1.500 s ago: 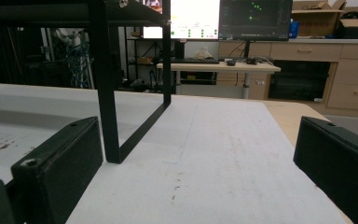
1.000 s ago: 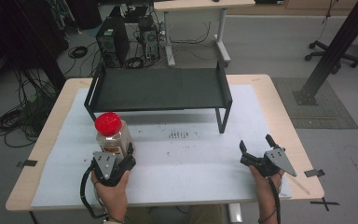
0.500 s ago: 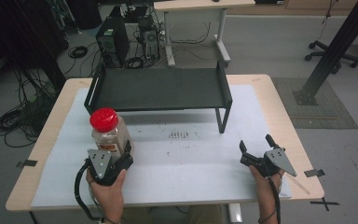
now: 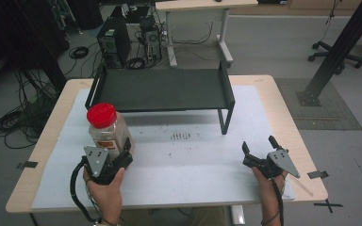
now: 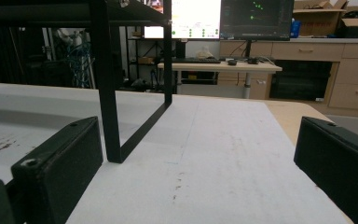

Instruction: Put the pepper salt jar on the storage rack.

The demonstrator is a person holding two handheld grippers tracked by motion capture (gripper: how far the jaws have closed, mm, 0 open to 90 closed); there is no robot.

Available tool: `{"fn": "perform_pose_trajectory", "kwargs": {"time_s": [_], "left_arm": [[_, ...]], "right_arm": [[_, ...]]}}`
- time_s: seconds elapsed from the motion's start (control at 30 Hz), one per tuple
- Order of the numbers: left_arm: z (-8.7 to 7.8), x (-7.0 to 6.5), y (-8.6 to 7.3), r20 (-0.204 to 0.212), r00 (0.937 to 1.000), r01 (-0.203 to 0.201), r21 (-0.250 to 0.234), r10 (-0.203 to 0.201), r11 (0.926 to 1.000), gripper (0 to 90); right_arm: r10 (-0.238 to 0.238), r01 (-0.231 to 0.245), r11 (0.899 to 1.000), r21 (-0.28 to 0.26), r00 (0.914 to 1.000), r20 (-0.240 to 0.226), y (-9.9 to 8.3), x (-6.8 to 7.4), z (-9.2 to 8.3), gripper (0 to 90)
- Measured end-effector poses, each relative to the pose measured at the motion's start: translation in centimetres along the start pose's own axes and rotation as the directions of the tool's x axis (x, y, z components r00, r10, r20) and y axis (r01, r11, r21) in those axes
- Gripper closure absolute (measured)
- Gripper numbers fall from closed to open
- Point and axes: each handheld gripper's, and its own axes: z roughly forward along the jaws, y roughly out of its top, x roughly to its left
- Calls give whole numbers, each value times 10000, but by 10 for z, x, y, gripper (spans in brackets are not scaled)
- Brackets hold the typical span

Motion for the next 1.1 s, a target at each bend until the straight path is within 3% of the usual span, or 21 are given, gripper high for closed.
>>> {"fn": "perform_pose_trajectory", "kwargs": {"time_s": [0.57,1.1], "left_arm": [[1,-5,42,300,9995,-49,-206,55,9998,259],[13,-9,70,467,9989,-70,-313,84,9995,258]], "right_arm": [[49,-49,10000,43,10000,2,0,0,0,13],[69,-69,9999,85,10000,6,0,0,1,15]]}}
